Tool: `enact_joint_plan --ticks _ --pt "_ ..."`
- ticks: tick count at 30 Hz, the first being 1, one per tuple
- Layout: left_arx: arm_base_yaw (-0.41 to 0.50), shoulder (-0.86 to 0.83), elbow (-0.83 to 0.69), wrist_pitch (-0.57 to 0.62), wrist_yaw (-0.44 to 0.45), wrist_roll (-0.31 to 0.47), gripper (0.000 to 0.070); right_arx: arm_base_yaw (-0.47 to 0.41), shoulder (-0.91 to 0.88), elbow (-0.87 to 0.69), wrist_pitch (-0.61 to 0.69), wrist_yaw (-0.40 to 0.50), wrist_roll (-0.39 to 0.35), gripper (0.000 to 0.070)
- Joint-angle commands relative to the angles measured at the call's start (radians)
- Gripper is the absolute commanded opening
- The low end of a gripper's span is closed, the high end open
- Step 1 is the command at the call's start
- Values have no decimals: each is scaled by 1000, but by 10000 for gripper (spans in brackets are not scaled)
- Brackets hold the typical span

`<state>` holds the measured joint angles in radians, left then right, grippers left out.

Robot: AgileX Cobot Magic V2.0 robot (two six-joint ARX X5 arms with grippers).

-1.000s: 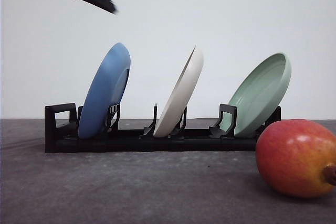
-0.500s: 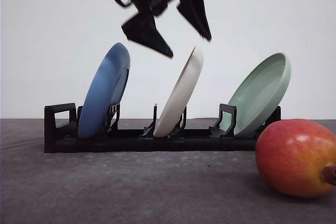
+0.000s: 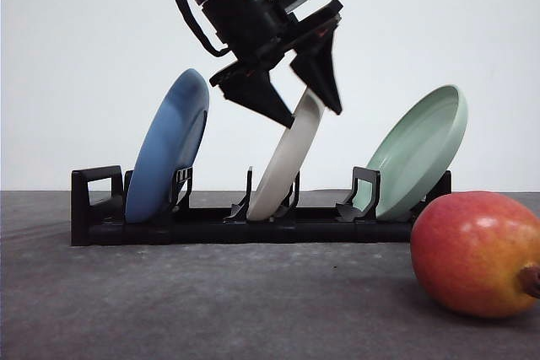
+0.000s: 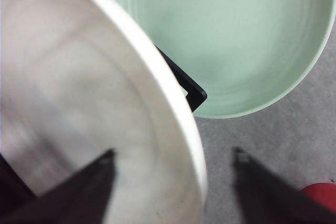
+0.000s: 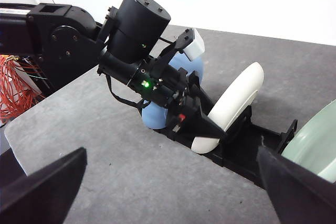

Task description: Place pomegranate in white plate

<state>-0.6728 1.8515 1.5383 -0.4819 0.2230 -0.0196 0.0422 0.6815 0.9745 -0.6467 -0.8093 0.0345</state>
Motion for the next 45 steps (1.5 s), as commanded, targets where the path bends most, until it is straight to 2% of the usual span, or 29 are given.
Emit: enact_joint_plan --ticks 1,6,16,23,27,31,36,41,45 --pt "-14 22 23 9 2 -3 202 3 6 21 6 -2 11 663" --pt "-15 22 23 8 3 -4 2 3 6 21 6 -2 11 662" --pt "-22 -5 26 7 37 -39 0 3 6 21 6 -2 11 663" --pt "-39 -118 26 -1 50 -84 0 3 11 21 5 -1 11 662" --pt "-67 -210 26 -30 70 -78 0 3 17 21 3 -1 11 662" --pt "-111 -304 26 -111 69 -57 0 3 18 21 3 -1 11 662" --pt "-189 -403 26 -294 52 7 0 3 18 21 1 -2 15 662" --pt "-283 -441 21 -504 -47 28 0 3 18 21 -6 -1 18 662" --pt "-363 -441 -11 -582 -110 26 1 3 18 21 -18 -2 18 662"
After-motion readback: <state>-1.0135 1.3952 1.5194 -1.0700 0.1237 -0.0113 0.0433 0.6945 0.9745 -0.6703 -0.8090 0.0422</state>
